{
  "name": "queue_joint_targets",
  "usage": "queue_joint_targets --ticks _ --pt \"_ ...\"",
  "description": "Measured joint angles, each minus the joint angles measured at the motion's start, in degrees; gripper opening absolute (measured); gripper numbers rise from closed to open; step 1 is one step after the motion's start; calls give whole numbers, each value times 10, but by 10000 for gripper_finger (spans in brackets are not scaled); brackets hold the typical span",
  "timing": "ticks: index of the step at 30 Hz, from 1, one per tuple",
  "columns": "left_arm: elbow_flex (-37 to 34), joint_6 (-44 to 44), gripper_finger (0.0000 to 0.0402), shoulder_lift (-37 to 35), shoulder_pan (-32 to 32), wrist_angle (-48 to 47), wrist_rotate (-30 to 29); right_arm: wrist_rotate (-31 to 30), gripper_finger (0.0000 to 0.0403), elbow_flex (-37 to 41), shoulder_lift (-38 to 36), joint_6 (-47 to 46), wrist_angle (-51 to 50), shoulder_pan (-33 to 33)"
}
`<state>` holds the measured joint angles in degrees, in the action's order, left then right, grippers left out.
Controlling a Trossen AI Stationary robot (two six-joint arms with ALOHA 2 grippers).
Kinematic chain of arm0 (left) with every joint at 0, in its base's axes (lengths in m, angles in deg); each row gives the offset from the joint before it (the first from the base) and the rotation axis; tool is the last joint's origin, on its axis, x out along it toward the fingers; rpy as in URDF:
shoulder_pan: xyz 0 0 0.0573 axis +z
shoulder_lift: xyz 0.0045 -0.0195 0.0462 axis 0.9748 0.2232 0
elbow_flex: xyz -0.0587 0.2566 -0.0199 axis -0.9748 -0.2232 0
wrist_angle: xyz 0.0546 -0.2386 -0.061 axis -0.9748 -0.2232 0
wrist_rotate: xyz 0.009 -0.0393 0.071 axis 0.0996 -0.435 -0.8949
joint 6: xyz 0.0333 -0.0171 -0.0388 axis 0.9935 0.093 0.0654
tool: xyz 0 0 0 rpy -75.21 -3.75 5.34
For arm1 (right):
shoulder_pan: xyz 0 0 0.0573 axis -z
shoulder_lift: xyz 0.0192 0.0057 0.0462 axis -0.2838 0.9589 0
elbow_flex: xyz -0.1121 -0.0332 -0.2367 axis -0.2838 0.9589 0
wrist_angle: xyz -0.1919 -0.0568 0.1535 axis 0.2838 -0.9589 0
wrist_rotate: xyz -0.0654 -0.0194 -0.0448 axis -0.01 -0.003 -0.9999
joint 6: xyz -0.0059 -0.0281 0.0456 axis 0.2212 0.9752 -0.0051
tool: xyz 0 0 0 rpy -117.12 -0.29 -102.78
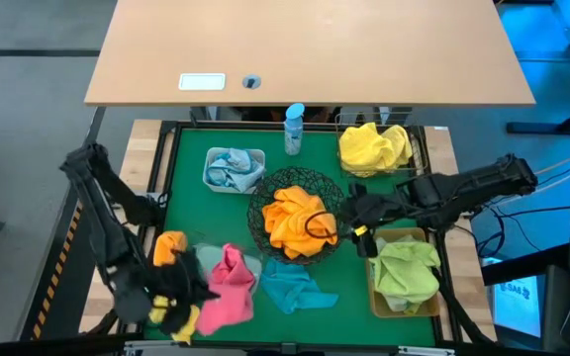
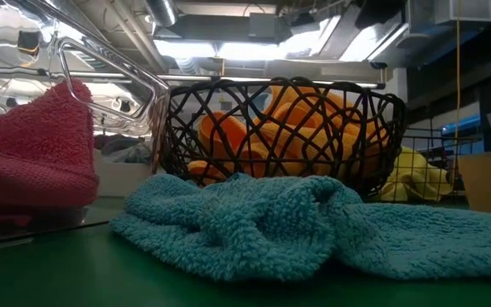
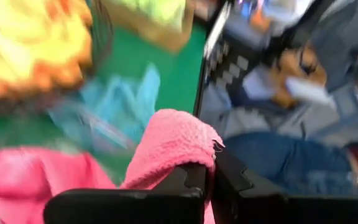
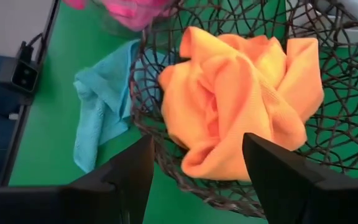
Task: Sort microfiber towel by color & place in baskets
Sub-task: Put the pink microfiber towel into the transparent bin
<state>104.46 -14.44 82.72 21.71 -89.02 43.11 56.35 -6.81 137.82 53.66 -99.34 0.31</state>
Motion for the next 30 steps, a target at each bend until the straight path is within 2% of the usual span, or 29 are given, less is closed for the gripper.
queue_joint_targets --ticks 6,12,17,30 --pt "0 71 0 -80 0 2 -89 -6 241 0 0 -21 33 -23" --pt "1 140 0 -128 0 -6 -119 -6 241 0 0 -20 44 -43" --pt "1 170 0 -125 0 -43 -109 -6 241 0 0 -20 58 -62" --pt "1 33 0 -19 0 -259 -9 -17 241 0 0 -20 58 -91"
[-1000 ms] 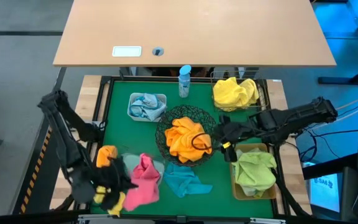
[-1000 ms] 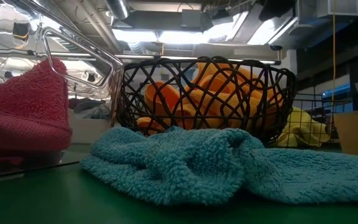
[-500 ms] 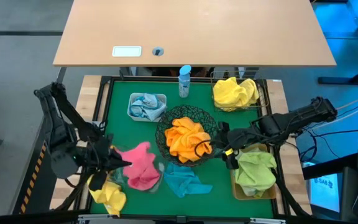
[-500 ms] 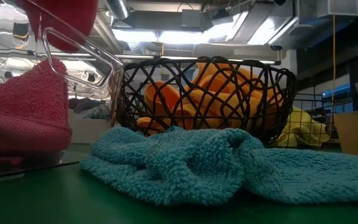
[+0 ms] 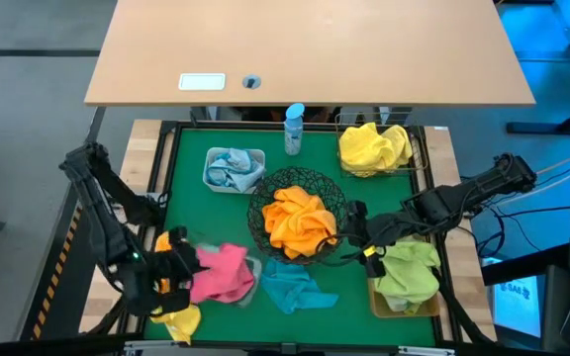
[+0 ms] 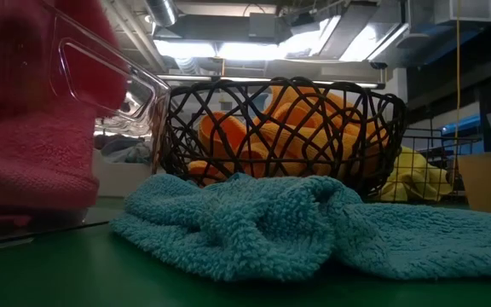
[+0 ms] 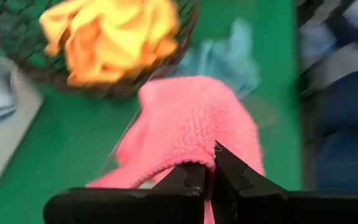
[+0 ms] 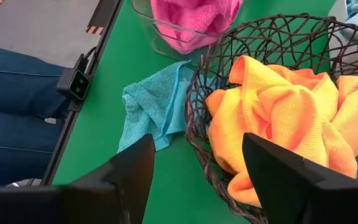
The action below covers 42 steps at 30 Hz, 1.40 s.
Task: Sort microfiber towel by color & place in baskets
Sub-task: Put the pink microfiber towel into the transparent bin
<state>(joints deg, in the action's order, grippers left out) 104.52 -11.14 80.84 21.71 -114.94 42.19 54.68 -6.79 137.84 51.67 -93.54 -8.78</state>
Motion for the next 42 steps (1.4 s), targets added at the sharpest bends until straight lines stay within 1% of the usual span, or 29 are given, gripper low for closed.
queue_joint_targets --ticks 2,5,14,20,25,30,34,38,42 --pt "0 -13 0 23 0 -29 4 0 241 0 0 0 0 0" --pt "0 -13 0 54 1 -47 0 0 241 0 0 -2 0 0" --pt "0 -9 0 164 40 -48 1 0 241 0 6 -33 0 0" --pt "0 -7 0 223 80 -48 7 3 241 0 47 -34 7 -3" --pt "0 37 0 250 111 -47 56 6 241 0 94 -34 20 -3" --pt "0 59 4 260 135 -47 109 17 241 0 130 -34 41 -3" --pt "0 52 26 260 153 -47 154 45 241 0 147 -35 45 -3" --pt "-1 49 57 260 171 -47 206 73 241 0 160 -35 62 -3" --pt "-1 48 91 260 185 -46 231 95 241 0 167 -35 89 -4"
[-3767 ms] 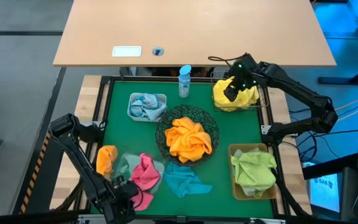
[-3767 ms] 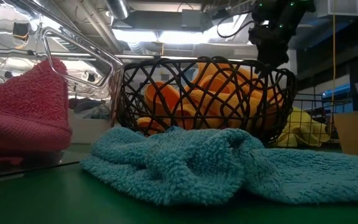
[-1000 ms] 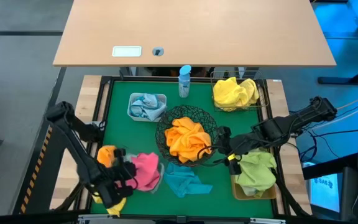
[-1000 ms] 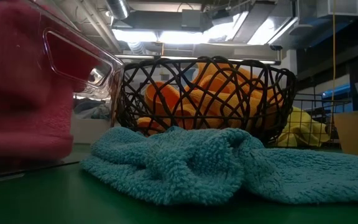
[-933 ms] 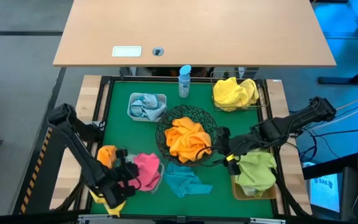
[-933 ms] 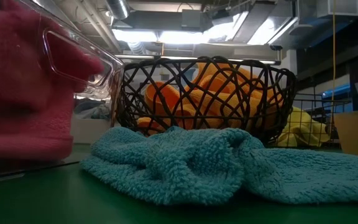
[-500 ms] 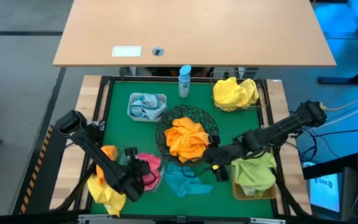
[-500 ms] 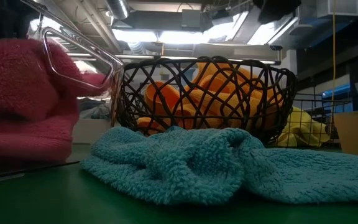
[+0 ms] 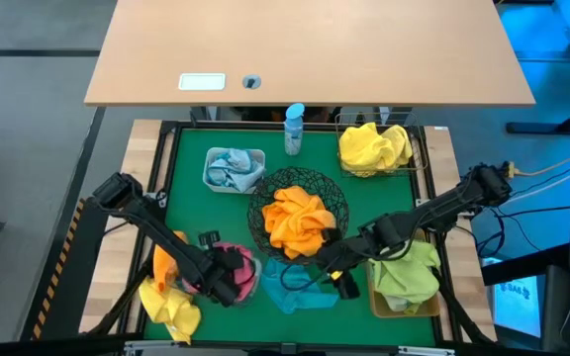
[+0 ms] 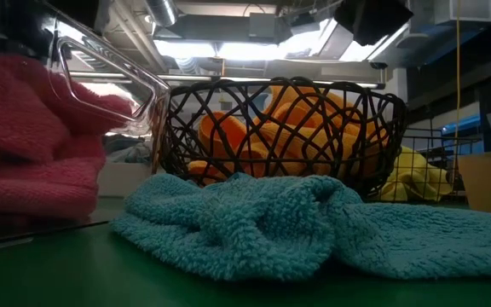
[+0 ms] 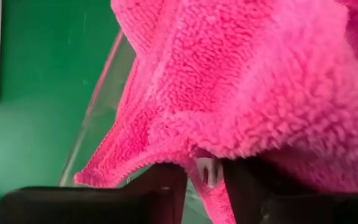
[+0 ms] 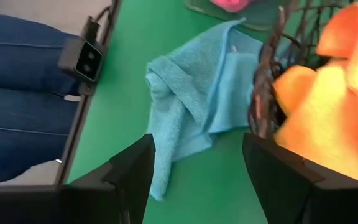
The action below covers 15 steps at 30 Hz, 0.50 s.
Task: Sort microfiber towel by color & place in baskets
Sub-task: Put the pink microfiber towel into the transparent bin
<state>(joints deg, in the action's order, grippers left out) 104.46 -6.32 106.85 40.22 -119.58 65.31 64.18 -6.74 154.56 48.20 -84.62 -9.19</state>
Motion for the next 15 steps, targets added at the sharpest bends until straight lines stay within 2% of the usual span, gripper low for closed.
queue_joint_targets --ticks 5,10,15 --pt "0 7 121 0 16 0 21 -2 241 0 2 -3 19 -27" --pt "0 4 125 -9 26 0 61 -23 241 0 2 -49 18 -78" --pt "1 3 125 -32 22 0 69 -67 241 0 2 -85 17 -134"
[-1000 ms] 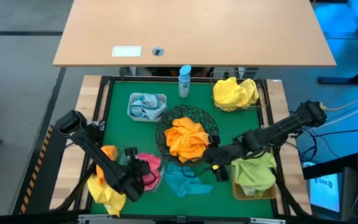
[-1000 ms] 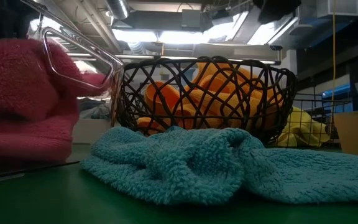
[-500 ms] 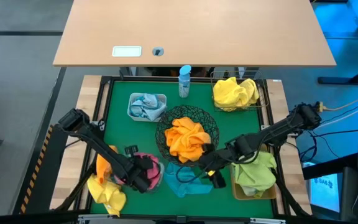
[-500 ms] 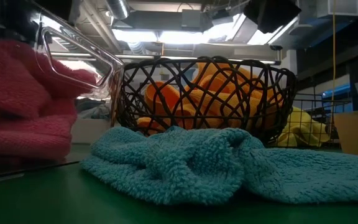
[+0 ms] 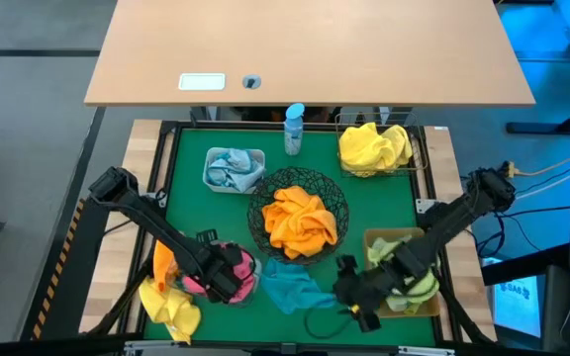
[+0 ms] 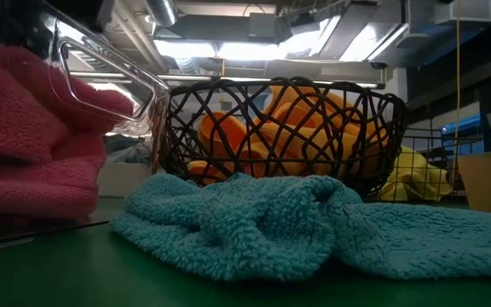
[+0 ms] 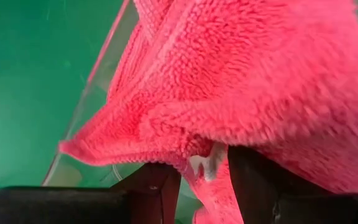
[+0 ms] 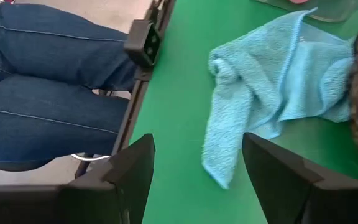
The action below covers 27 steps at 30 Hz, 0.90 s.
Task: Sort microfiber towel by color & place in baskets
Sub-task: Put the pink microfiber towel into the transparent bin
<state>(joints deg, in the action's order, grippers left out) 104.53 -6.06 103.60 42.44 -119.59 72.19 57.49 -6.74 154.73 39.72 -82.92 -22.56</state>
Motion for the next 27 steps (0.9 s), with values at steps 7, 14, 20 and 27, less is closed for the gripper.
queue_joint_targets --ticks 7,14,20,27 --pt "40 25 125 -11 -15 0 -4 -75 241 0 11 -62 12 -69" --pt "84 57 125 -11 -33 -1 -5 -144 241 0 60 -113 21 -98" --pt "117 61 125 -11 -42 0 -5 -164 241 0 106 -121 18 -92" --pt "140 87 125 -11 -50 -11 -3 -166 241 0 154 -121 -5 -76"
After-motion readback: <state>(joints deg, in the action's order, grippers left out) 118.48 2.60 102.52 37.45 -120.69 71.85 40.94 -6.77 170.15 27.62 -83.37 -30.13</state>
